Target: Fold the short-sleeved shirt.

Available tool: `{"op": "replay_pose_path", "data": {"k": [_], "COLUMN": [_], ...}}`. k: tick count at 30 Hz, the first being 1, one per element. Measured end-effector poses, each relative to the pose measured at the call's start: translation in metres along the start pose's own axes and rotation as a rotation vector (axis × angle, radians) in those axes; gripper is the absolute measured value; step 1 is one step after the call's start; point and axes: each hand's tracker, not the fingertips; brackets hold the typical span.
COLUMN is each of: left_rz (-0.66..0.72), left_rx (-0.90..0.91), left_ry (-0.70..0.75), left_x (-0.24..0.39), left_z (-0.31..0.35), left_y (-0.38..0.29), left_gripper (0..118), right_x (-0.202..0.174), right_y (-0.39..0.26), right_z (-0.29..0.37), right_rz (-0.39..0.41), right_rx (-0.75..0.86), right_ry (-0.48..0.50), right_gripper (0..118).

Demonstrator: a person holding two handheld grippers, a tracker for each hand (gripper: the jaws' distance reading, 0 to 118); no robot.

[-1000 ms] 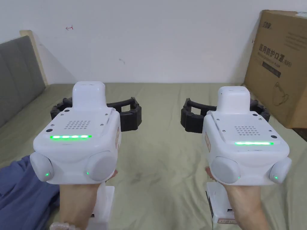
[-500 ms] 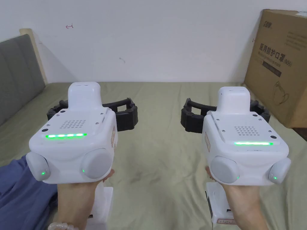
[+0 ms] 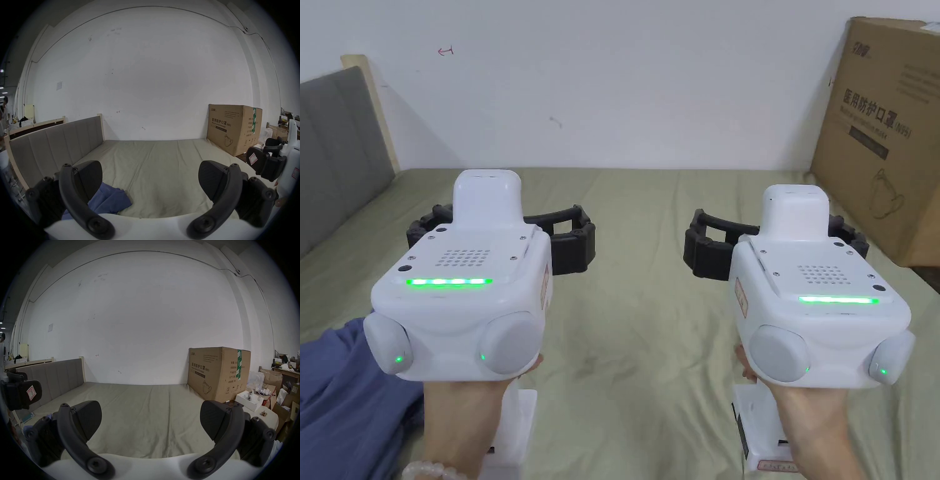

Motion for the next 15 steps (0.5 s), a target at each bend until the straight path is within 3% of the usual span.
{"op": "replay_pose_path", "data": {"k": [15], "left_rz": [-0.003], "left_rx": [-0.009], "left_ry": [-0.004], "left_x": [0.0006], "left_z": [-0.0014], "left_y": [-0.0024], "left_gripper": [118], "right_x": [0.0003], "right_y": [-0.0023], "right_z": [-0.0020], "right_rz": [-0.012], "right_rx": [-0.019], "right_ry": [-0.013], "right_gripper": [118]}}
